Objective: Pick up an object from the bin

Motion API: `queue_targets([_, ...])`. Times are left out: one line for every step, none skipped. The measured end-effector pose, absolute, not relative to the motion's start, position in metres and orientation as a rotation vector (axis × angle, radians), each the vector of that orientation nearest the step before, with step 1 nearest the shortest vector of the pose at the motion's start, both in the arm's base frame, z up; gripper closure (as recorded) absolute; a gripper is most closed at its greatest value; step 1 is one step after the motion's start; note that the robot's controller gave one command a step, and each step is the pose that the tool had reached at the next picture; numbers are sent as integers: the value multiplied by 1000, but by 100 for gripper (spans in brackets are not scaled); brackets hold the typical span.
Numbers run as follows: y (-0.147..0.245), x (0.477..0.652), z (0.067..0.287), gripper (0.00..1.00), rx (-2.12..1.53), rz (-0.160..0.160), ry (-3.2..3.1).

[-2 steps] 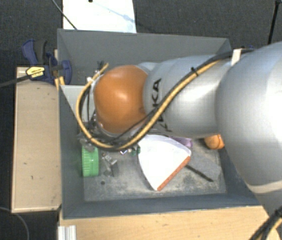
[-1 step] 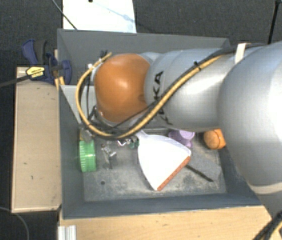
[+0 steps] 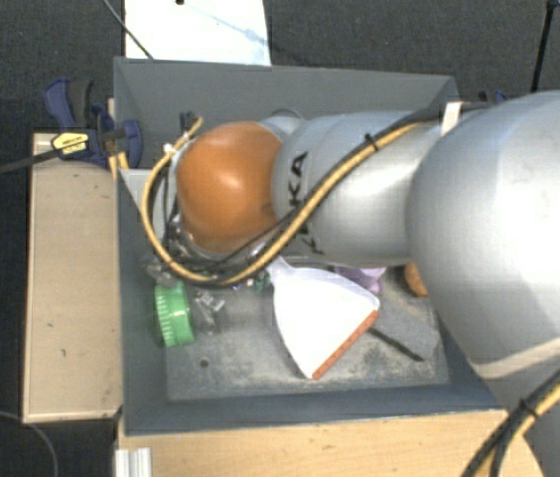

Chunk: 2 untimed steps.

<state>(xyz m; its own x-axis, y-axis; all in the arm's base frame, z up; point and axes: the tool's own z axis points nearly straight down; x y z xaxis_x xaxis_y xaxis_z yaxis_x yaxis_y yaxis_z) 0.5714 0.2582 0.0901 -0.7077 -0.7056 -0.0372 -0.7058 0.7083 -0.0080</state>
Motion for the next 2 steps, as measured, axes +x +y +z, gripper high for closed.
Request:
queue_targets([257,571,96,100,-1189,9,2872])
queue_targets([257,571,96,100,-1183,9,2875])
